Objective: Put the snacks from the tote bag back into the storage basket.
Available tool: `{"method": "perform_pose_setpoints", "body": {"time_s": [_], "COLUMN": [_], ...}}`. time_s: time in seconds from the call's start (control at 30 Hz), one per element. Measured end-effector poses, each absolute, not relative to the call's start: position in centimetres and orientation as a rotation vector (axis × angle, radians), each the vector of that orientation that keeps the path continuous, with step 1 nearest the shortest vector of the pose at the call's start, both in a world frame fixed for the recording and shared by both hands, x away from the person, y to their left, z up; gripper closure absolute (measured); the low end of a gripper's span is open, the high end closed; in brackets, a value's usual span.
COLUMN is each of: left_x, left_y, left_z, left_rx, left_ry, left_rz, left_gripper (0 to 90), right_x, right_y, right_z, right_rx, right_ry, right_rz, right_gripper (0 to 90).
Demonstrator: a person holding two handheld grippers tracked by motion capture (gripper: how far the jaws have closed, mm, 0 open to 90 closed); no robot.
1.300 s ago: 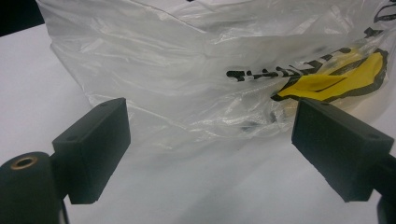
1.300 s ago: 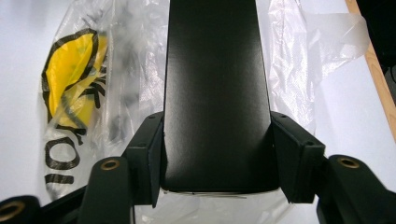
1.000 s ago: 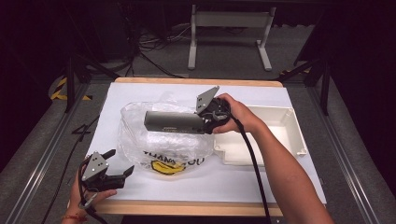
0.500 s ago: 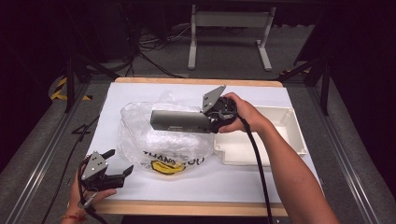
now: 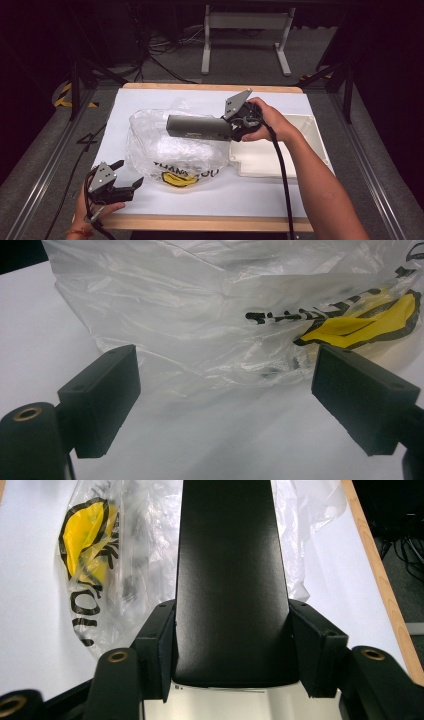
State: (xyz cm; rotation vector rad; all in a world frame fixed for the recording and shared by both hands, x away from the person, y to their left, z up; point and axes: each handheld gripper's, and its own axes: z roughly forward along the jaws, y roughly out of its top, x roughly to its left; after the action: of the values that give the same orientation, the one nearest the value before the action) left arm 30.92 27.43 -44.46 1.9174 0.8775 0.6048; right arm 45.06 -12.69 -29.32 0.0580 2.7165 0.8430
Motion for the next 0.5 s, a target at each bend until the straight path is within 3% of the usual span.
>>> {"method": "perform_pose_setpoints", "body": {"time_s": [0.5], "left_x": [30.9], "left_y": [27.4], "left_z": [-44.4], "left_rx": [1.927], "left_ry": [0.872], "left_rz": [0.607], "left_gripper": [13.0], "right_x": [44.5], "right_y": [-16.3], "right_z": [-28.6], "right_rx": [0.117], "right_ry": [2.695], "right_rz": [0.846], "right_gripper": [43.1]}}
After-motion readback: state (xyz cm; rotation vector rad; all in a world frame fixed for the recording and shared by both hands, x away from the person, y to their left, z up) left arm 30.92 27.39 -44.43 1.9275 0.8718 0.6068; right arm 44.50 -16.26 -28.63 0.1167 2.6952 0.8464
